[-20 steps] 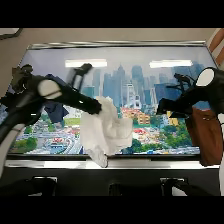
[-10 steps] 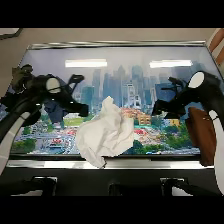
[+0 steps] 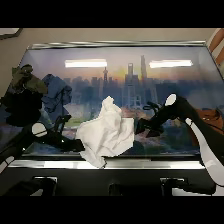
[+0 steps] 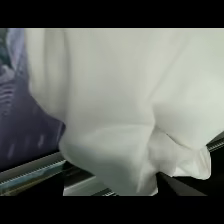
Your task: Fold the shirts.
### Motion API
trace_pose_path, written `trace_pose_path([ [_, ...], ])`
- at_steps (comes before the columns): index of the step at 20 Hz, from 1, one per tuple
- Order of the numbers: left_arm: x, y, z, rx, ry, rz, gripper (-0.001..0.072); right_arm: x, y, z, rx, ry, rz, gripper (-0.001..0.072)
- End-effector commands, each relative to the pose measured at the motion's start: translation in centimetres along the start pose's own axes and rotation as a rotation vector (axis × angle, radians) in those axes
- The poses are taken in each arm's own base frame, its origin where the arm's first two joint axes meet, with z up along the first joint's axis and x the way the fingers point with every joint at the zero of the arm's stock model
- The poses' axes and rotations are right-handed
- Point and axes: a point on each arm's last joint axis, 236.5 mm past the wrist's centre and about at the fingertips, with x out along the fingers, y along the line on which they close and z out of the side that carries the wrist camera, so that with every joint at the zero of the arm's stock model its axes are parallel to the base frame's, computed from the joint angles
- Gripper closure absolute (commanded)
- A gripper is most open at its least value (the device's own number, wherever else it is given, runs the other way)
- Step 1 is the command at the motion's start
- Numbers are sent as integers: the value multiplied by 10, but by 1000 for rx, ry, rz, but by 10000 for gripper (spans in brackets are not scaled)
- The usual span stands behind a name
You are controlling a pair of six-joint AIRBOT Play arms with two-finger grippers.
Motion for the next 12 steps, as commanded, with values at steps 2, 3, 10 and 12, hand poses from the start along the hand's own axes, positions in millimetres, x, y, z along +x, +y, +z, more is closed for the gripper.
trace_pose_path([
  [2,34,0,-5,-82,-34,-49,0,27,12,-2,11,40,56,-5],
  [3,37,3,-2,-92,-39,-44,116,28,15,0,22,37,70,-3],
  [10,40,3,-7,-82,3,-40,677,63,25,8,53,41,54,167],
  [12,31,0,-6,-47,-6,-31,677,71,33,13,33,14,41,667],
])
